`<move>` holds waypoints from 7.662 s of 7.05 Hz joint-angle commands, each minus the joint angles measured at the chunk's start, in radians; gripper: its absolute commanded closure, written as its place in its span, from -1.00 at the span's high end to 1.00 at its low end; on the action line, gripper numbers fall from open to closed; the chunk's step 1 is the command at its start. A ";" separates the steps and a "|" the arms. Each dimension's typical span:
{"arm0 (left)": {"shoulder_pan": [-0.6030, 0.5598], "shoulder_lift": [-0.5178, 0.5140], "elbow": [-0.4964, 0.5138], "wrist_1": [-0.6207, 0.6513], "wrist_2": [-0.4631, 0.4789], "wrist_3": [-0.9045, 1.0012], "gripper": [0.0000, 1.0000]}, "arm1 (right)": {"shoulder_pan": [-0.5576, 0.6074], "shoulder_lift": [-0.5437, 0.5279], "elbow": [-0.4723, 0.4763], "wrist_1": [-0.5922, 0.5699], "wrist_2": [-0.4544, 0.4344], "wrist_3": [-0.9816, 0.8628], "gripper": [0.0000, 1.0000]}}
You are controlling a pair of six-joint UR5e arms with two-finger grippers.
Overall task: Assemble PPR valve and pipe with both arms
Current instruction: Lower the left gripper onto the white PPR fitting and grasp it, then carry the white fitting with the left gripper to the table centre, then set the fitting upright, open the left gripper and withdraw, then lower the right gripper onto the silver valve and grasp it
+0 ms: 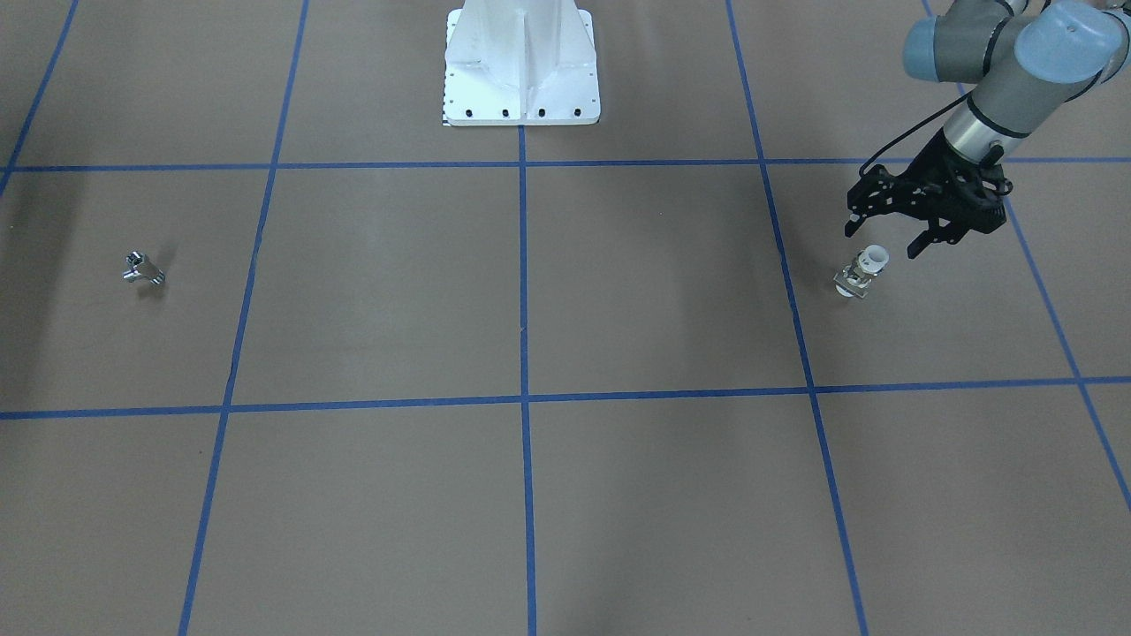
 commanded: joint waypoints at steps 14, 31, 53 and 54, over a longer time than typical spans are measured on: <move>0.169 -0.504 -0.054 0.601 0.133 -0.379 -1.00 | 0.000 -0.002 0.014 0.000 0.001 0.003 1.00; 0.257 -0.975 0.244 0.744 0.201 -0.404 1.00 | -0.008 0.006 0.016 0.002 0.001 -0.012 1.00; -0.723 -0.071 0.063 0.599 -0.184 1.048 1.00 | -0.796 -0.163 0.175 0.695 -0.378 1.041 0.41; -0.725 -0.065 0.060 0.598 -0.185 1.050 1.00 | -0.810 -0.164 0.175 0.695 -0.377 1.041 0.33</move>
